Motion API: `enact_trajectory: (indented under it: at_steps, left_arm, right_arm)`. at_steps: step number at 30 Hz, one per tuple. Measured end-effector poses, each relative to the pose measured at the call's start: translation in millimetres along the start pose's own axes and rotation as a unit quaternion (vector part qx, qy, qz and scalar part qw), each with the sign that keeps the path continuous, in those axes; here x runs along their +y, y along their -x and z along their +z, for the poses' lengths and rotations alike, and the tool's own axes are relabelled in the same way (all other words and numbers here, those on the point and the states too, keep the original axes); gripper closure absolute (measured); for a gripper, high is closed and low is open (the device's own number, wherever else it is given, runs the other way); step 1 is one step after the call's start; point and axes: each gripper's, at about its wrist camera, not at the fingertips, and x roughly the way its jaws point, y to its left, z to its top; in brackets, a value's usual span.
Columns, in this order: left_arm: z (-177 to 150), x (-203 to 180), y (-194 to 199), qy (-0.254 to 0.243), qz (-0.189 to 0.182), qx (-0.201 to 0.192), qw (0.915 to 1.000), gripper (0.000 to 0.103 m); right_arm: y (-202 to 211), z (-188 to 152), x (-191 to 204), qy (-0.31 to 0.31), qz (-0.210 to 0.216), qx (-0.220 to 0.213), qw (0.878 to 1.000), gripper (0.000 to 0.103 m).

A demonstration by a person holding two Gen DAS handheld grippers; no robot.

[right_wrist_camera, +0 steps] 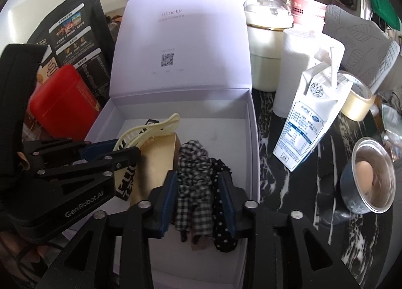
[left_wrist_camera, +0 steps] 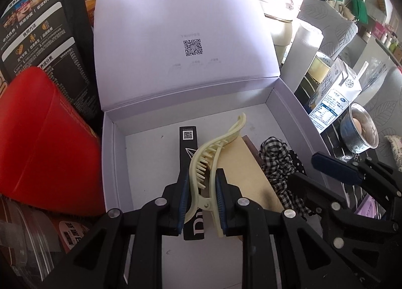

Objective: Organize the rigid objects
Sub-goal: 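Lower the claw clip and gingham scrunchie into the white box with both grippers, then open both grippers and lift them out of the white box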

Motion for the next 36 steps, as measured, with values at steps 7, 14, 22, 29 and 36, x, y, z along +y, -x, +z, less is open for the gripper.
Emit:
enact_trajectory:
  at_steps: [7,14,22,29,36]
  left_arm:
    - [0.0,0.8,7.8,0.005,-0.001,-0.006,1.0000,0.082]
    - [-3.0,-2.7,13.9,-0.003,0.002,-0.004,1.0000,0.082]
    - [-2.1,-7.0,20.0,-0.007,0.006,-0.007,0.9999,0.060]
    - [-2.4,-6.9,36.7,-0.005,0.003,-0.032,0.9995,0.004]
    - [-6.7,-14.9,56.9,-0.022,-0.005,-0.046,0.9987,0.004]
  right_arm:
    - [15.4,-0.5,0.9,-0.003,-0.006,-0.014,1.000,0.064]
    - [27.7,-3.7,2.2,0.000,-0.016,-0.018,1.000,0.062]
    - [42.1,-6.3,1.9,0.001,-0.032,-0.024,0.999,0.061]
    - [51.7,-8.1,0.5,0.000,-0.038,-0.031,0.999,0.061]
    - [70.0,-10.7,0.2,-0.003,-0.047,-0.046,0.998,0.061]
